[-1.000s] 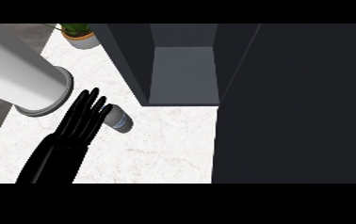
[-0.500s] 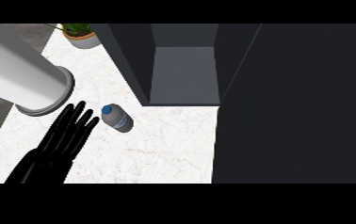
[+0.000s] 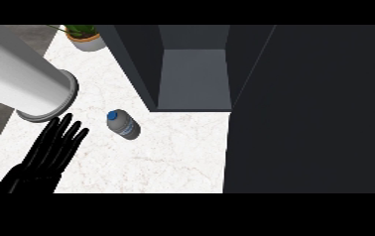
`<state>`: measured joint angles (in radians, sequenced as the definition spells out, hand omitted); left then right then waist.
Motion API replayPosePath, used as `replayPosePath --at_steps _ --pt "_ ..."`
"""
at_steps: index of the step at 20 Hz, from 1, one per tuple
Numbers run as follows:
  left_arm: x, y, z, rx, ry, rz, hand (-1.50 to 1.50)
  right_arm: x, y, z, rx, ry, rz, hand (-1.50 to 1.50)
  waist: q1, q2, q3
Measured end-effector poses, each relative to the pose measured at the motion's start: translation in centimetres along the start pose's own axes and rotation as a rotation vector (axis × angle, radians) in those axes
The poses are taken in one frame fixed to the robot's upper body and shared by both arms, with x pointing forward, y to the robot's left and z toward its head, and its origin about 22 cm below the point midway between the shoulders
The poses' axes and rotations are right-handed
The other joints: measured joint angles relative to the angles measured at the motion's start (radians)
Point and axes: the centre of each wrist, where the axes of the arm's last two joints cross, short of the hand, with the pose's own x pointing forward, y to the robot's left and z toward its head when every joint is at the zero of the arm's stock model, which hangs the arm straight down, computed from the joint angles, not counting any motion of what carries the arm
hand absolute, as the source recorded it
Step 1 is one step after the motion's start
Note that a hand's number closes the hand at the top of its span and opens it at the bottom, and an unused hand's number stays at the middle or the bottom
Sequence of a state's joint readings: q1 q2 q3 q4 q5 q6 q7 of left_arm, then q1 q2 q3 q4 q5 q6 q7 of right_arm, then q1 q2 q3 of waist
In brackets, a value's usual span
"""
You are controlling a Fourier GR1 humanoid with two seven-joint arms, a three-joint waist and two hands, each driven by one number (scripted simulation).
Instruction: Pick up the bottled water, place it into the cabinet and close the cabinet
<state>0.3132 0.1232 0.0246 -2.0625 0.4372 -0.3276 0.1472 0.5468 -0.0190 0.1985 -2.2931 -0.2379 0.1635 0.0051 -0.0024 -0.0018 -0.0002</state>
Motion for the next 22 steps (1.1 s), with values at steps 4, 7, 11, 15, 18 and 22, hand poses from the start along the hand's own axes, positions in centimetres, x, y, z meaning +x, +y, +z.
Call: replayPosePath --at_steps 4,7,11,15,18,22 --pt "-0.8 1.1 0.0 0.038 -0.001 -0.007 -1.50 -0.9 -0.3 0.3 0.003 -0.006 0.004 -1.50 -0.001 0.000 0.000" --pt "-2.0 2.2 0.0 0.068 -0.009 -0.010 -1.50 -0.7 -0.1 0.5 0.007 -0.008 0.010 -1.50 -0.001 0.001 0.000" --pt "-3.1 3.2 -0.9 0.083 -0.006 -0.037 -1.50 -1.2 -0.5 0.9 0.007 -0.010 0.006 -1.50 -0.002 0.001 0.000" --pt "-4.4 4.4 -1.6 0.086 0.001 -0.064 -1.50 -1.7 -0.1 1.0 0.017 -0.011 0.007 -1.50 -0.003 0.001 0.000" --pt "-5.6 5.1 -2.3 0.093 0.012 -0.089 -1.50 -1.6 -0.3 1.6 0.024 -0.006 0.008 -1.50 -0.005 0.001 0.000" --pt "-6.0 7.8 -3.2 0.097 0.034 -0.105 -1.50 -1.6 0.3 1.4 0.031 -0.009 0.005 -1.50 -0.005 0.002 0.000"
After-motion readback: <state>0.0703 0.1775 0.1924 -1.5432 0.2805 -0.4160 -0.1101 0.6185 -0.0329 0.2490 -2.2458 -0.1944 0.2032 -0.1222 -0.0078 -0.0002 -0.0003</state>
